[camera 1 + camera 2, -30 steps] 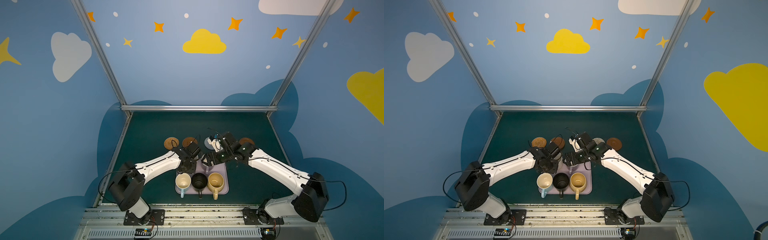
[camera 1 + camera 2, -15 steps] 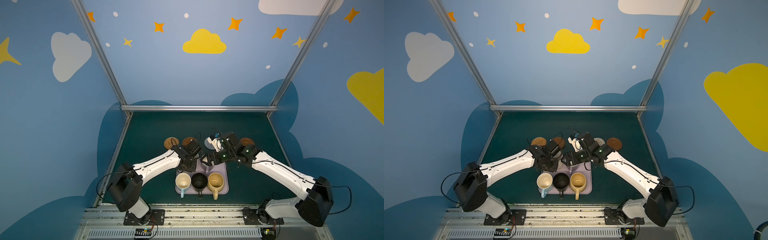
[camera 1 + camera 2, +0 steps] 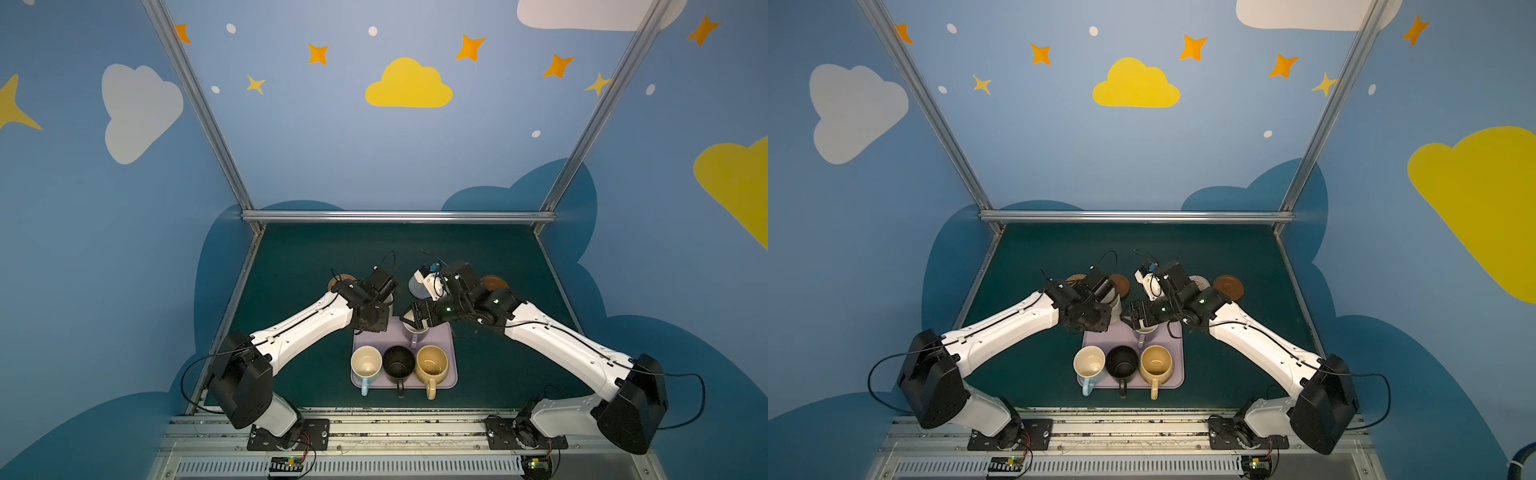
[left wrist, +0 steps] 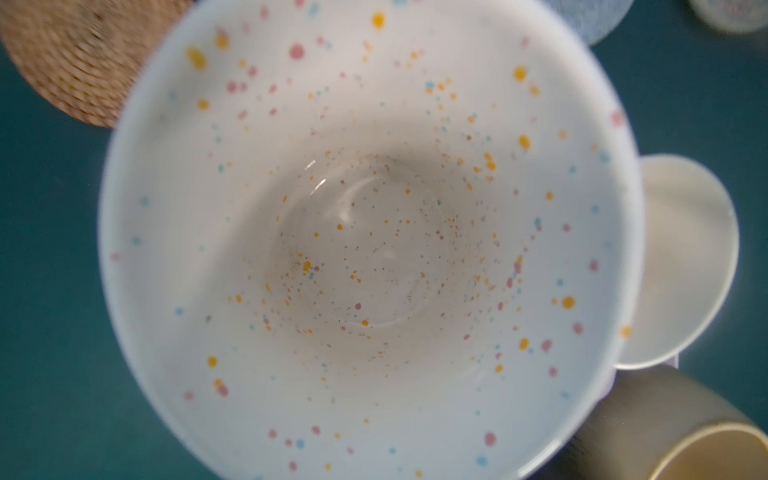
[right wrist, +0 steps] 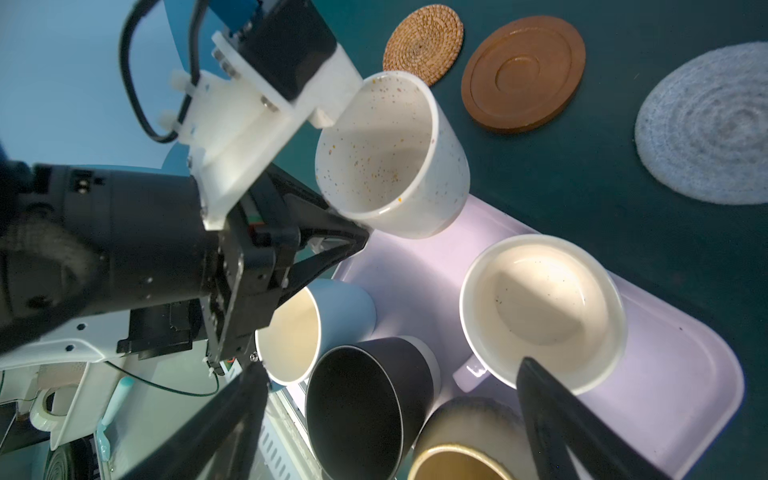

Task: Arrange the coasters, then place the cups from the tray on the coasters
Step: 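Lift the speckled mug with the left gripper toward the far coaster row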

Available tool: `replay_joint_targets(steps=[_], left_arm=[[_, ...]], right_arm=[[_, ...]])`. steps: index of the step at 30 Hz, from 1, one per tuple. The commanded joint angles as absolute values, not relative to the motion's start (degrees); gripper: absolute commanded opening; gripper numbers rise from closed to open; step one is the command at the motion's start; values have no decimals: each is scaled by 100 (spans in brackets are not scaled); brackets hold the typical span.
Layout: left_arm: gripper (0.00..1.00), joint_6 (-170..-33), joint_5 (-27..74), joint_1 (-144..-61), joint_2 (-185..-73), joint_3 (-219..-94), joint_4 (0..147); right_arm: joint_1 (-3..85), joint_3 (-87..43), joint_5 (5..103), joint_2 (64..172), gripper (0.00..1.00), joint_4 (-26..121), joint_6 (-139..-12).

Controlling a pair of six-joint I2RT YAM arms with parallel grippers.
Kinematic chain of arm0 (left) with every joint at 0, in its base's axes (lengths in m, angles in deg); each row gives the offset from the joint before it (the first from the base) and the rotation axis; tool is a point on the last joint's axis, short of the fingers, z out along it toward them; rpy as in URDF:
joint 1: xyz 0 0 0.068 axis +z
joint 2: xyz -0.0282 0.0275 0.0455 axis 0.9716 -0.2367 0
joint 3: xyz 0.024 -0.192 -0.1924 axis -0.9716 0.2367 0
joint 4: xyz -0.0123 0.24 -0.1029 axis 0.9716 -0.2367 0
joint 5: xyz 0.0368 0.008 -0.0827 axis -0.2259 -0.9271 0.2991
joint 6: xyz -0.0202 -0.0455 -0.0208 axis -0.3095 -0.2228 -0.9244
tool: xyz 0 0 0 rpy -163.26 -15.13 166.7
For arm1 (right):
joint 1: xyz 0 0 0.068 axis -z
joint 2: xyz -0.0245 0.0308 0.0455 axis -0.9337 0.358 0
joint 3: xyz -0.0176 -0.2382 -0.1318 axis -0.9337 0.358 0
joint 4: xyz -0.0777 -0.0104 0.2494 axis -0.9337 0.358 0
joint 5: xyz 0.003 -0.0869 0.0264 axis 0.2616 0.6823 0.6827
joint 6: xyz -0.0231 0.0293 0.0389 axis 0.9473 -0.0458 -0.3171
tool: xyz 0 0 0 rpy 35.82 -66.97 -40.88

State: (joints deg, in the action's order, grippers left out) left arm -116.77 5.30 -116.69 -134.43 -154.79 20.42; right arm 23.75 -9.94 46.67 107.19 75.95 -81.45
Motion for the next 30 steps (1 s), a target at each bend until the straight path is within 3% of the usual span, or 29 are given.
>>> replay_joint_targets(steps=[1, 18, 30], left_arm=[[3, -11474, 323, -11484, -13170, -15791, 2103], [3, -10700, 293, -9909, -13289, -16158, 2451], [3, -10485, 642, -9309, -13942, -16327, 2941]], right_arm=[[2335, -1268, 4689, 10774, 93, 7328, -8047], [2349, -2876, 5083, 11991, 93, 7698, -7918], [2351, -3836, 5010, 12980, 93, 7761, -8027]])
